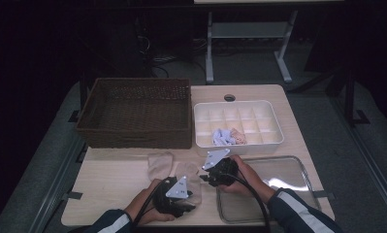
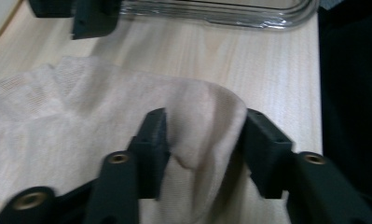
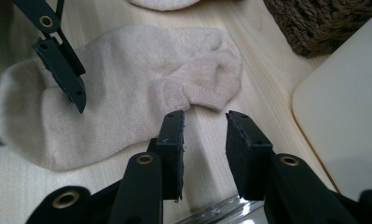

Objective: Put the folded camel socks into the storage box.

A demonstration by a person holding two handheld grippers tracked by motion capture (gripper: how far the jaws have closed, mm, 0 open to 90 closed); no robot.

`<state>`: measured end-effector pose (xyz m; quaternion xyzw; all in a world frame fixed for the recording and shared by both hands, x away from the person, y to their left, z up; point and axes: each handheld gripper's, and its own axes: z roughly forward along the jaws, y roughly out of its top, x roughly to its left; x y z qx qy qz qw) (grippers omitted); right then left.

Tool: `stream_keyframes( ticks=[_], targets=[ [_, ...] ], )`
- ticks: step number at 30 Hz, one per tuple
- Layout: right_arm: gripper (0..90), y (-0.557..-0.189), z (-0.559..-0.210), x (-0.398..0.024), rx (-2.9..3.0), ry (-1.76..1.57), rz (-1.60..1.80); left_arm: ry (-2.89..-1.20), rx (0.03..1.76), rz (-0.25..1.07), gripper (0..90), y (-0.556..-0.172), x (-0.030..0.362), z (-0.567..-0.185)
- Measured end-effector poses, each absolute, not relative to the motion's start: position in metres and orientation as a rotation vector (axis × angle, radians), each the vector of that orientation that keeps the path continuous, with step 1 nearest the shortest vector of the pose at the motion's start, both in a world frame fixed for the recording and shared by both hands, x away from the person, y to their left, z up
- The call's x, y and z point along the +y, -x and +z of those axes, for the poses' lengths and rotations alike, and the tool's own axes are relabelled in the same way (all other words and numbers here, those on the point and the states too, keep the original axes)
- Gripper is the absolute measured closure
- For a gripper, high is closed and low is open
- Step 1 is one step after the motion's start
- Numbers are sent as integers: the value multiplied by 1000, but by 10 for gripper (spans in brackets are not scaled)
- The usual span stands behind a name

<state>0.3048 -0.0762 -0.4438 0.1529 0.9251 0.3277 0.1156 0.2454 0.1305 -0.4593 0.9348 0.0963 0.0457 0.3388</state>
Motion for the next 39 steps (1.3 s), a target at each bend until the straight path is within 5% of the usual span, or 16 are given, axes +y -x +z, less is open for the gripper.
stream_keyframes(
  ticks=[6,15,26,36,39],
  targets=[
    [666,-305,-444,-77,2713,-446,957,-2416,238,149,828,-247,136,-459],
    [576,-300,-441,-77,2738,-279,1022,-2140,280,218,838,-249,168,-421],
    [453,-296,-441,-55,2747,-150,1069,-2052,507,237,839,-278,203,-423],
    [436,-314,-450,-38,2741,-242,1072,-2007,467,200,839,-275,203,-418],
    [522,-316,-453,-32,2734,-240,1080,-1981,469,186,839,-275,203,-417]
  ],
)
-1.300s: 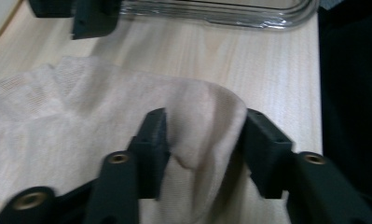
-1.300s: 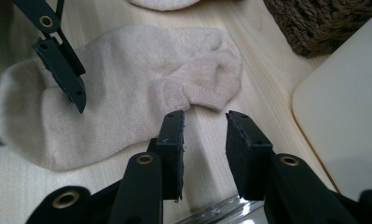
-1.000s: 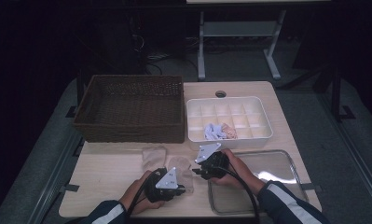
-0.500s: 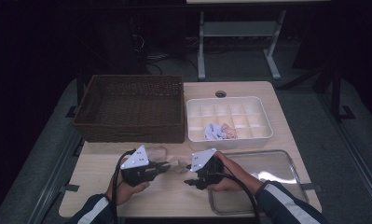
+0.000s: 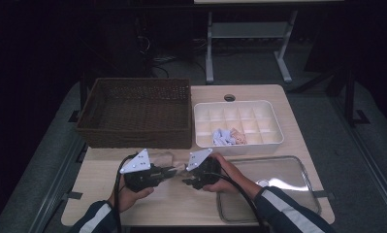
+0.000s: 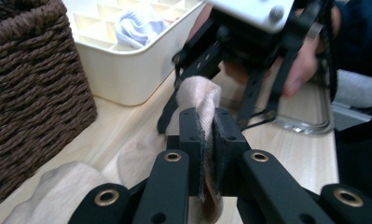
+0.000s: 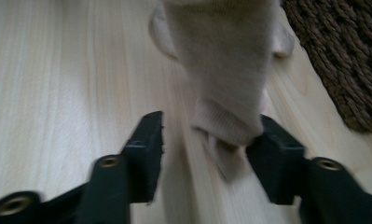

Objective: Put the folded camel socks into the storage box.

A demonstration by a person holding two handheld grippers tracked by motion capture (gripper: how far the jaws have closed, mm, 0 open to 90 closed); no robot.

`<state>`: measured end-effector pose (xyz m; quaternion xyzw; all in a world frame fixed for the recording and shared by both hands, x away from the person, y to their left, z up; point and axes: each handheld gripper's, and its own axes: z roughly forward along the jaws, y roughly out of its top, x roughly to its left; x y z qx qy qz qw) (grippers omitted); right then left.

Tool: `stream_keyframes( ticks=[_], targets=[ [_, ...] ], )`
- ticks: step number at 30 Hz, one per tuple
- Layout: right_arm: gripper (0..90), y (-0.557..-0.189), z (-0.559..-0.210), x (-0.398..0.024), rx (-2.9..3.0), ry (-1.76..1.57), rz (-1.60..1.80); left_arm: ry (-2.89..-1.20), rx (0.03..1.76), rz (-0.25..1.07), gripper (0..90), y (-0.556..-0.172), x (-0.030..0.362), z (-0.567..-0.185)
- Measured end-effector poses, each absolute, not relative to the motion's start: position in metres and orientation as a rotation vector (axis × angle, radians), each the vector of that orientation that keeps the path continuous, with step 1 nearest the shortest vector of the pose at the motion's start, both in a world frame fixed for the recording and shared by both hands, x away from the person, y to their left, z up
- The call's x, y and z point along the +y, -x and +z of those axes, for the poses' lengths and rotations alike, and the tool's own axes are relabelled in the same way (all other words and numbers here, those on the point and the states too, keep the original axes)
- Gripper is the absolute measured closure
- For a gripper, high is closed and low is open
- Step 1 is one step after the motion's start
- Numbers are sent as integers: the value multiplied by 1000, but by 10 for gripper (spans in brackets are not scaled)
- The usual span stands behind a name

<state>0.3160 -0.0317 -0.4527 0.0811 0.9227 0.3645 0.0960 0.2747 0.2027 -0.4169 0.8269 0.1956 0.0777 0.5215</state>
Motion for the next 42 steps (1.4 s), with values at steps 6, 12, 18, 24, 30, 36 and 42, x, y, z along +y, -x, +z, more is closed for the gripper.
stream_keyframes(
  ticks=[6,12,18,24,30,36,42],
  targets=[
    [808,-316,-450,-33,2724,-214,1049,-1975,495,225,839,-277,209,-415],
    [834,-307,-432,-55,2804,-136,1150,-2006,551,245,839,-281,216,-418],
    [885,-292,-413,-71,2889,-88,1199,-2087,560,202,839,-281,214,-429],
    [834,-293,-414,-74,2874,-154,1144,-2128,571,201,839,-279,210,-437],
    [528,-300,-420,-73,2836,-219,1164,-2145,622,214,839,-287,216,-443],
    [468,-300,-436,-59,2864,-203,1082,-2170,636,206,839,-291,216,-448],
    [823,-300,-445,-55,2820,-212,1119,-2172,636,201,839,-291,216,-449]
  ],
)
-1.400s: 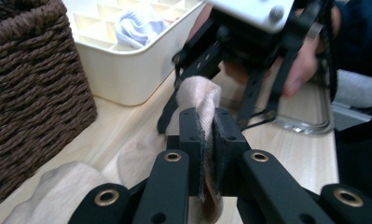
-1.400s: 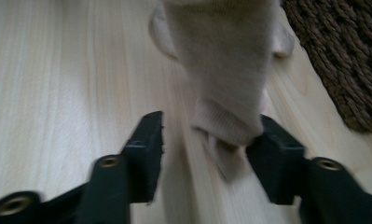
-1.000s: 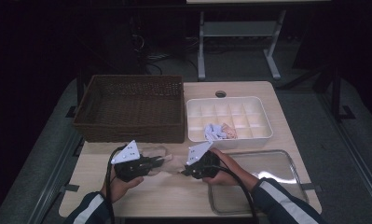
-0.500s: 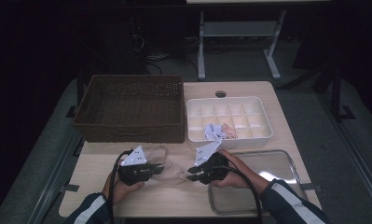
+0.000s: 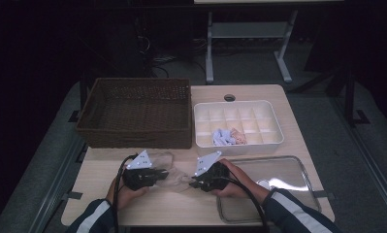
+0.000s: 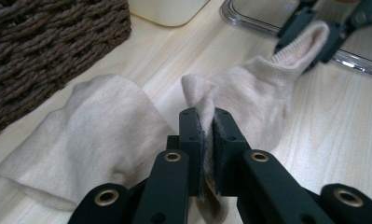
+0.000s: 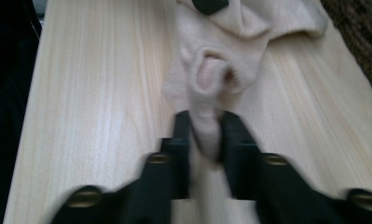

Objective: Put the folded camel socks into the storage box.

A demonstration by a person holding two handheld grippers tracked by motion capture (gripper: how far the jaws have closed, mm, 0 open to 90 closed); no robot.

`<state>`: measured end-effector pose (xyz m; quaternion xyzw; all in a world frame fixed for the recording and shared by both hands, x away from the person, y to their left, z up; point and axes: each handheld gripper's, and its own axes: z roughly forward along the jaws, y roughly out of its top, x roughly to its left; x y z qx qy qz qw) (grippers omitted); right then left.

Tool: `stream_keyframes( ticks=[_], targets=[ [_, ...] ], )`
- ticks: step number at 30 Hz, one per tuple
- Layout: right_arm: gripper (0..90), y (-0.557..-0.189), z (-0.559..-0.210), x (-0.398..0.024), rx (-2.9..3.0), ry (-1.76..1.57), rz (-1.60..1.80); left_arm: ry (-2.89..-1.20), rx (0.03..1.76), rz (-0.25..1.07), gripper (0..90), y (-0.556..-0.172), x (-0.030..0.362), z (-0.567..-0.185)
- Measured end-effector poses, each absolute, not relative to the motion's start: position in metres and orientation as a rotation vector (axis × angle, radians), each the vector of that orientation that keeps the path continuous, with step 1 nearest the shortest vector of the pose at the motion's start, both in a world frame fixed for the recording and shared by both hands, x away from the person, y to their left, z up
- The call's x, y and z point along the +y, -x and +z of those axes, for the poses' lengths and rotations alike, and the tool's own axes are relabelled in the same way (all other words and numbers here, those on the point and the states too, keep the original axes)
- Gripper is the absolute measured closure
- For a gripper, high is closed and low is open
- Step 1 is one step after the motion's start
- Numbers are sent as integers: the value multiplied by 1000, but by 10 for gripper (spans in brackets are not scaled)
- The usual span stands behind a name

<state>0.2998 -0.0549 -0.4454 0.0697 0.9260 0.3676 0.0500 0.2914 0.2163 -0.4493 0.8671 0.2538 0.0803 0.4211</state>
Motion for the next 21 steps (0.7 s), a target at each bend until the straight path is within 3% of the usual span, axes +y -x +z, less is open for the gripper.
stream_keyframes(
  ticks=[5,14,17,20,21],
  targets=[
    [860,-299,-433,-64,2893,-270,1202,-2191,613,166,837,-290,216,-449],
    [821,-287,-437,-69,2977,-398,1070,-2272,563,101,806,-271,207,-455],
    [813,-288,-439,-68,2962,-426,1030,-2264,599,113,733,-270,211,-455],
    [715,-293,-442,-70,2876,-495,933,-2245,662,183,561,-268,222,-452],
    [680,-294,-442,-71,2856,-500,920,-2230,666,179,556,-268,225,-451]
  ],
)
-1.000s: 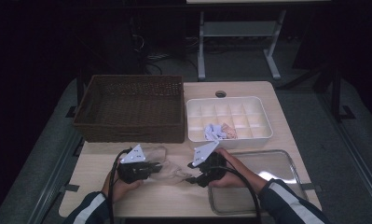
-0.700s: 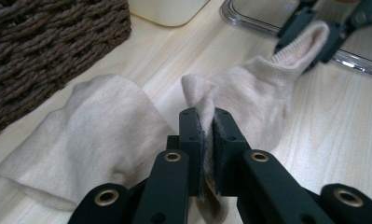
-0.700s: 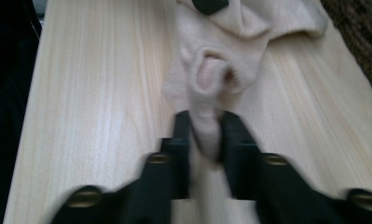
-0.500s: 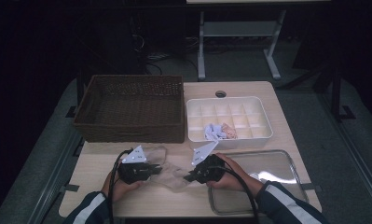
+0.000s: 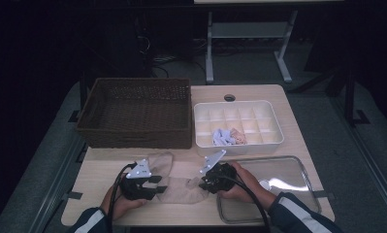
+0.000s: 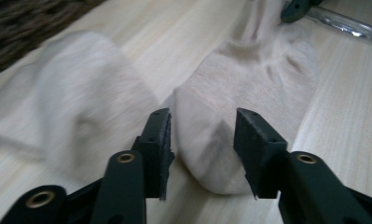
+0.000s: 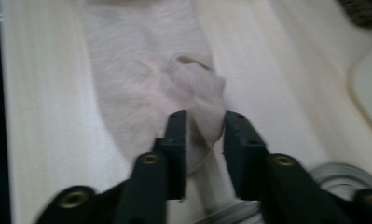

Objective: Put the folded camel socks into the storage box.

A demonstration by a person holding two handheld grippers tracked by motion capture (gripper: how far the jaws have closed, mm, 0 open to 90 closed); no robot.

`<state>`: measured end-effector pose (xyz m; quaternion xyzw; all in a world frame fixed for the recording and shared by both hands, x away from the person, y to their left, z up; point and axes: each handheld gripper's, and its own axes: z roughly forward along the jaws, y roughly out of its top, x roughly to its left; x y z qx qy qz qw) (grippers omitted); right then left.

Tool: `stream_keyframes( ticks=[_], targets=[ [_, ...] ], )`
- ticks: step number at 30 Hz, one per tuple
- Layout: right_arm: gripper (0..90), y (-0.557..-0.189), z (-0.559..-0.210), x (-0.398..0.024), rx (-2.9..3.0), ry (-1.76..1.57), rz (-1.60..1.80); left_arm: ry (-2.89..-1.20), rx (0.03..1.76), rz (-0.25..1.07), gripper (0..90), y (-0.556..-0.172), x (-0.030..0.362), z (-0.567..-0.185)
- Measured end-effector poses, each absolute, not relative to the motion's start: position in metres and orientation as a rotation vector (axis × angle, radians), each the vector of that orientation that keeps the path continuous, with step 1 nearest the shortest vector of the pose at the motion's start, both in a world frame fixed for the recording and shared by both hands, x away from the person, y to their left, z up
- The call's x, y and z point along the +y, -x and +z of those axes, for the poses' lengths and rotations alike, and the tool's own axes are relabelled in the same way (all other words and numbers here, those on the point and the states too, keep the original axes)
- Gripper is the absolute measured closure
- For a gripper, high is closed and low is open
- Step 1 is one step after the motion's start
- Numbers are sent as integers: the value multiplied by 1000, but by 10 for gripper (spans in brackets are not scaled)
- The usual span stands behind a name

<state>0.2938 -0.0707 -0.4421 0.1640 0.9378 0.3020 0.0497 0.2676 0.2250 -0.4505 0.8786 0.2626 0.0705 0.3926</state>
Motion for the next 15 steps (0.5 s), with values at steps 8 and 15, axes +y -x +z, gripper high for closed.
stream_keyframes(
  ticks=[8,15],
  targets=[
    [848,-290,-433,-72,2776,-453,982,-2263,590,188,751,-259,226,-446],
    [870,-286,-442,-60,2820,-345,962,-2358,540,177,846,-256,218,-454]
  ],
)
